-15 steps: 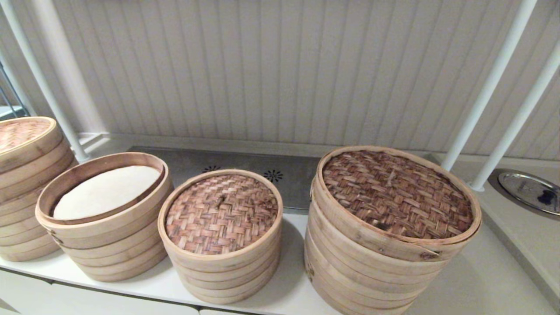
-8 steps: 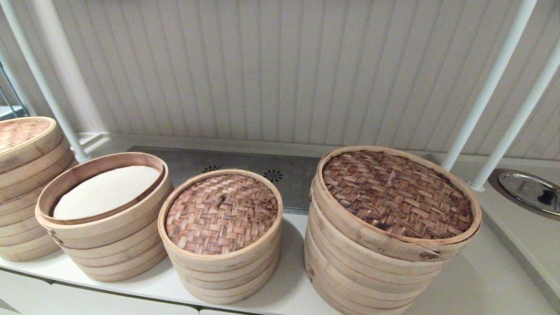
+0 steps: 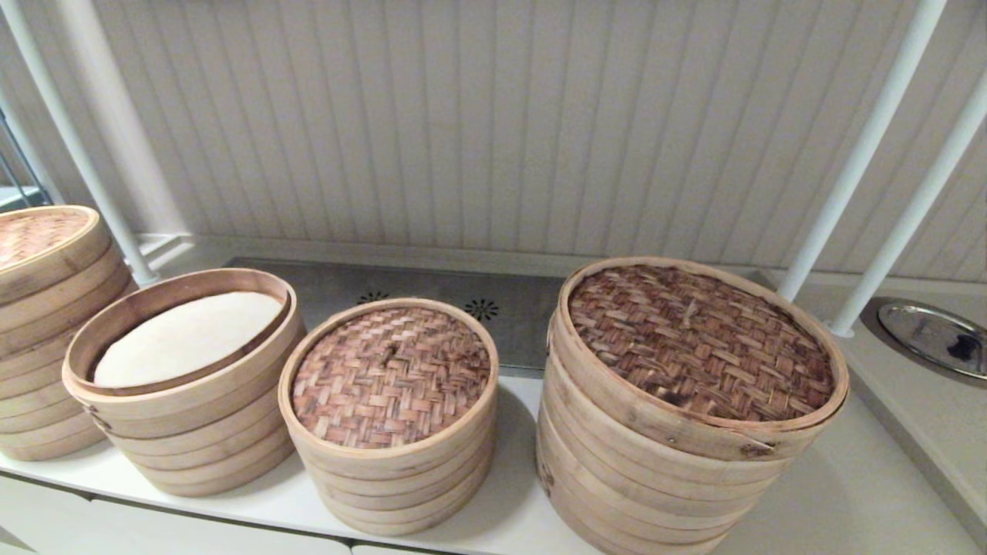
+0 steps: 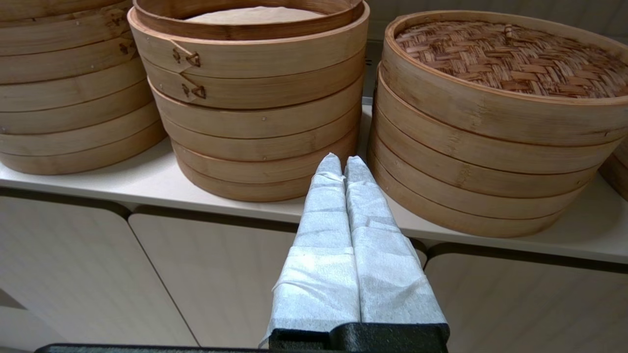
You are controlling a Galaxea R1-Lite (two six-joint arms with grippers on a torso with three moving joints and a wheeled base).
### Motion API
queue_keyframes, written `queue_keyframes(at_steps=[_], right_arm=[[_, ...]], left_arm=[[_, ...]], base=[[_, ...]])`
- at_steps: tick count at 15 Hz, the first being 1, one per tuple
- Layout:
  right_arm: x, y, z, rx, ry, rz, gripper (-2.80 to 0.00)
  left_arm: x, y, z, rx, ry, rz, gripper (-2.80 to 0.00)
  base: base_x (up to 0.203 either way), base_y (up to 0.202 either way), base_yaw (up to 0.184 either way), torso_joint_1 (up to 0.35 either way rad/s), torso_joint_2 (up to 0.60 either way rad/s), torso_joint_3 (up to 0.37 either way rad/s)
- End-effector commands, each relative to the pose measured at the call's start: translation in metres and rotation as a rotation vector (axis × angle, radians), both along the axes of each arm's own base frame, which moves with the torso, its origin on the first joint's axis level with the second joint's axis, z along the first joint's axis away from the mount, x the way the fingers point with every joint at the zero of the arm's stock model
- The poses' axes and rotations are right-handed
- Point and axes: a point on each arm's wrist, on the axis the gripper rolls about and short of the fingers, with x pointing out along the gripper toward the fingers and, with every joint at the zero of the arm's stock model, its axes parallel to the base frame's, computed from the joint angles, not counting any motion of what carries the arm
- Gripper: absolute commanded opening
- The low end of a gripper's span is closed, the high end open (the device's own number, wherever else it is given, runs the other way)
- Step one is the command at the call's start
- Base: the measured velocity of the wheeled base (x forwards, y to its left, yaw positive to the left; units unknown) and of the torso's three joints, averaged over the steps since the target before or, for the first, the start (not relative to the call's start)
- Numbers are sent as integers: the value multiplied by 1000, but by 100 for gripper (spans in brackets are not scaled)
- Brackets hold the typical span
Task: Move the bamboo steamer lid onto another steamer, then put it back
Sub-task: Pick up the steamer
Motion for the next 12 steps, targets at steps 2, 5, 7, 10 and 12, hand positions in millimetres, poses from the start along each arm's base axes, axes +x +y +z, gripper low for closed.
queue_keyframes(at_steps=[2, 5, 7, 10, 12], right_arm=[[0, 0, 0, 0, 0, 0, -280], [0, 0, 0, 0, 1, 0, -280], [0, 0, 0, 0, 0, 0, -280], [0, 0, 0, 0, -2, 0, -280], [0, 0, 0, 0, 0, 0, -280]], left_arm=[[0, 0, -1, 3, 2, -1, -280], [0, 0, 0, 28, 7, 4, -280], [-1, 0, 1, 42, 24, -1, -280], [-10, 0, 53, 47, 35, -25, -280], [3, -1, 92, 25, 111, -61, -280]], base=[[0, 0, 0, 0, 0, 0], [0, 0, 0, 0, 0, 0], [0, 0, 0, 0, 0, 0], [0, 0, 0, 0, 0, 0], [0, 0, 0, 0, 0, 0]])
